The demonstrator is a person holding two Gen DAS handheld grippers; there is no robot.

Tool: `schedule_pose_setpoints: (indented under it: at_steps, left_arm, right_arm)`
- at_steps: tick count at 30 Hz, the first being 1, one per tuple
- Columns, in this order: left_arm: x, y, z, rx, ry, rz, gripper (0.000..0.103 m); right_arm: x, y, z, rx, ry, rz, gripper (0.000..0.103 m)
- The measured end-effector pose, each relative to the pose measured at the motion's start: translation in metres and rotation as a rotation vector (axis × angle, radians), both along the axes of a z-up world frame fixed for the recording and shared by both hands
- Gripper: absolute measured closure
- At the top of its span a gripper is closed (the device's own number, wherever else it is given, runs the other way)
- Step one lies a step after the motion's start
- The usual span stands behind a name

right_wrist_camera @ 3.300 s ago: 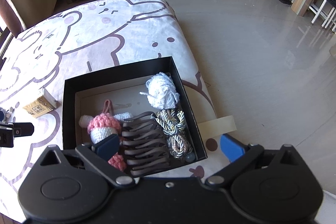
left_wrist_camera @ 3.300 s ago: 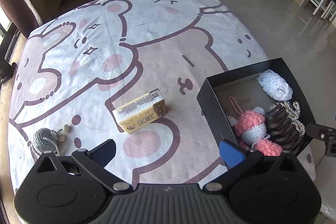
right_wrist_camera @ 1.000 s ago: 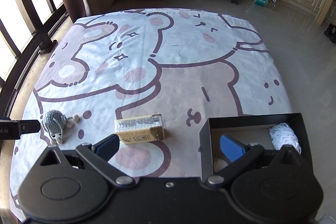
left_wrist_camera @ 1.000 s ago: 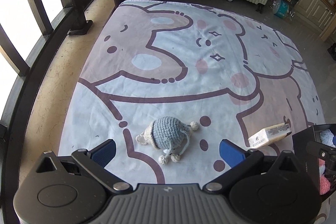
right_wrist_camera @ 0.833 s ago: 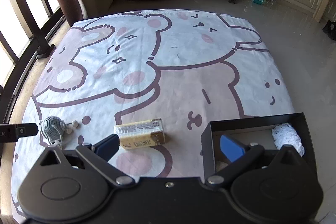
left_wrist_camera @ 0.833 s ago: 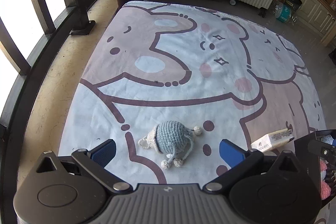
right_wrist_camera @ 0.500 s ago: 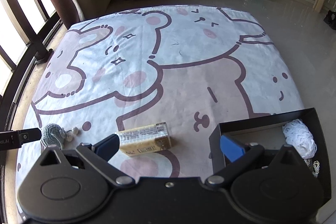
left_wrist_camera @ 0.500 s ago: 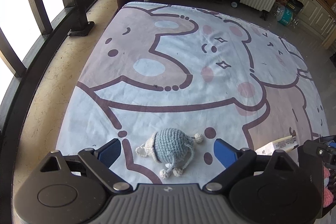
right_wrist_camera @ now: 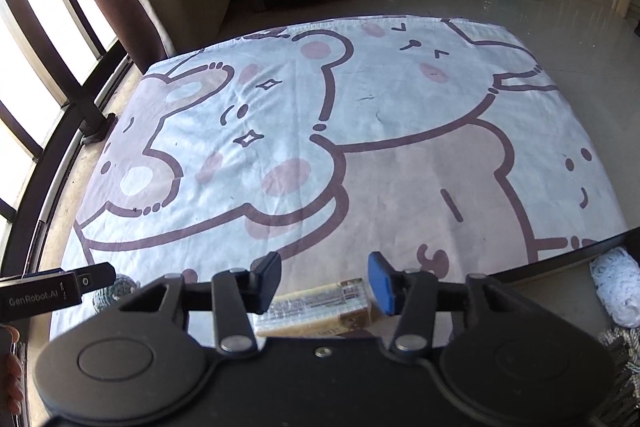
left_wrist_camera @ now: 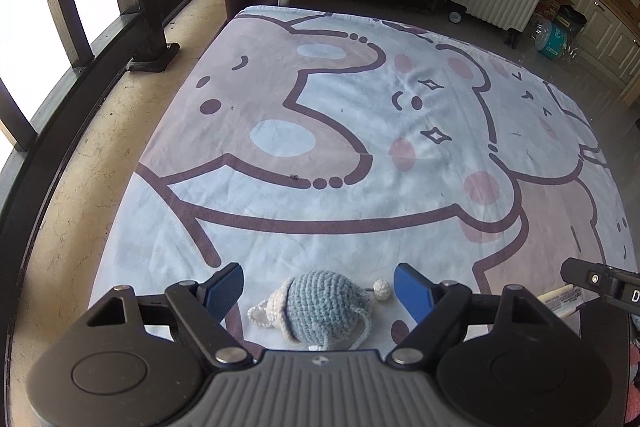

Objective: Organize objects
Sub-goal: 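Move the left tool to the grey crochet mouse while the right tool approaches the yellow tissue pack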

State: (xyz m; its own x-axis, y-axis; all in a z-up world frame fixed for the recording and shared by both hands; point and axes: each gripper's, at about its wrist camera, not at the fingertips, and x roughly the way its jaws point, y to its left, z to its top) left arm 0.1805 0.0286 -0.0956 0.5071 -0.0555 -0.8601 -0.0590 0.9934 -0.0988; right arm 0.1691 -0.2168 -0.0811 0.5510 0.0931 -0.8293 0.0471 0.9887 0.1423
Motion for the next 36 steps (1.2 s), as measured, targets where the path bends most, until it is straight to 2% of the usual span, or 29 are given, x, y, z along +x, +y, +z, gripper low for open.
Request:
schedule_pose_setpoints:
  at_steps: [4, 8, 13, 16, 18, 20, 21, 23, 24, 27, 29, 36]
  left_arm:
    - [0.000, 0.002, -0.003, 0.018, -0.002, 0.021, 0.017]
    - [0.002, 0.011, -0.007, -0.022, 0.018, 0.078, 0.014]
    - [0.005, 0.018, -0.015, -0.057, 0.049, 0.160, 0.014]
    - [0.004, 0.015, -0.016, -0.042, 0.030, 0.157, 0.014]
    - [0.004, 0.011, -0.016, -0.021, 0.020, 0.142, 0.010]
    - [0.004, 0.008, -0.016, 0.008, 0.004, 0.128, 0.006]
    - [0.004, 0.006, -0.017, 0.023, -0.002, 0.119, 0.003]
    - [0.005, 0.001, -0.019, 0.051, -0.001, 0.091, 0.000]
    - [0.005, 0.000, -0.021, 0.055, 0.002, 0.067, 0.000]
    - [0.006, -0.004, -0.028, 0.055, 0.012, 0.022, 0.000]
    - [0.005, -0.008, -0.031, 0.069, 0.014, -0.009, 0.000]
    - [0.005, -0.013, -0.041, 0.120, 0.034, -0.077, 0.000]
  right_arm:
    - [0.003, 0.012, -0.010, -0.051, -0.014, 0.047, 0.050]
    - [0.000, 0.018, -0.015, -0.092, 0.003, 0.113, 0.047]
    - [-0.009, 0.014, -0.011, -0.096, 0.078, 0.147, 0.046]
    - [-0.013, 0.007, -0.010, -0.060, 0.160, 0.147, 0.045]
    - [-0.015, -0.001, -0.010, 0.001, 0.208, 0.131, 0.048]
    - [-0.017, -0.011, -0.008, 0.049, 0.207, 0.095, 0.048]
    - [-0.018, -0.014, -0.006, 0.055, 0.196, 0.079, 0.046]
    - [-0.018, -0.019, -0.005, 0.051, 0.176, 0.045, 0.026]
    - [-0.017, -0.019, -0.007, 0.040, 0.179, 0.035, 0.023]
    - [-0.017, -0.016, -0.017, 0.030, 0.189, 0.043, 0.017]
    - [-0.017, -0.012, -0.024, 0.043, 0.204, 0.074, 0.009]
    - [-0.015, 0.013, -0.039, -0.047, 0.231, 0.129, 0.004]
